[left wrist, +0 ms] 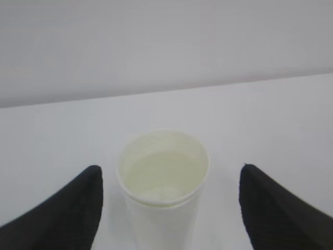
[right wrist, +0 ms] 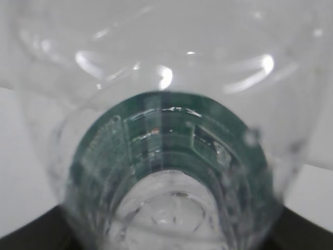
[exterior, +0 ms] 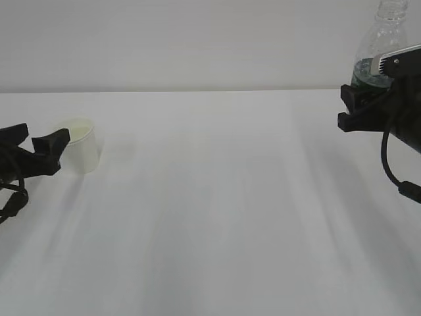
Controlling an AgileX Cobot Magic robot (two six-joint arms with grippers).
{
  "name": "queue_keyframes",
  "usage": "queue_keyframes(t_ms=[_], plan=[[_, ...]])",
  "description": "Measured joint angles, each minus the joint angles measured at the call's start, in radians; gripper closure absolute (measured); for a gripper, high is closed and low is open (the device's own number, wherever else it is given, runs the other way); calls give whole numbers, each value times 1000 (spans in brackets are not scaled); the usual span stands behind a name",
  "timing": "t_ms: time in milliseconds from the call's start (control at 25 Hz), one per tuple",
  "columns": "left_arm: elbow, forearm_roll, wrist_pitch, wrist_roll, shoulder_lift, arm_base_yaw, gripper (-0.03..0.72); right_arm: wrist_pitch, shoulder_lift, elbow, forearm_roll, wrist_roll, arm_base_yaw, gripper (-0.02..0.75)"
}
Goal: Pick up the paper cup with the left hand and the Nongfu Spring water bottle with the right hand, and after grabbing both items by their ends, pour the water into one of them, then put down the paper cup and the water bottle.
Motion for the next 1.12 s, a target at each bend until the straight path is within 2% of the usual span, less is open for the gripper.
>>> queue_keyframes(t_ms=[640, 1120], plan=[[6, 46, 83, 0, -206, 0, 102, 0, 0, 0, 29, 52, 0, 309], [8, 58, 92, 0, -223, 0, 102, 0, 0, 0, 135, 86, 0, 309]])
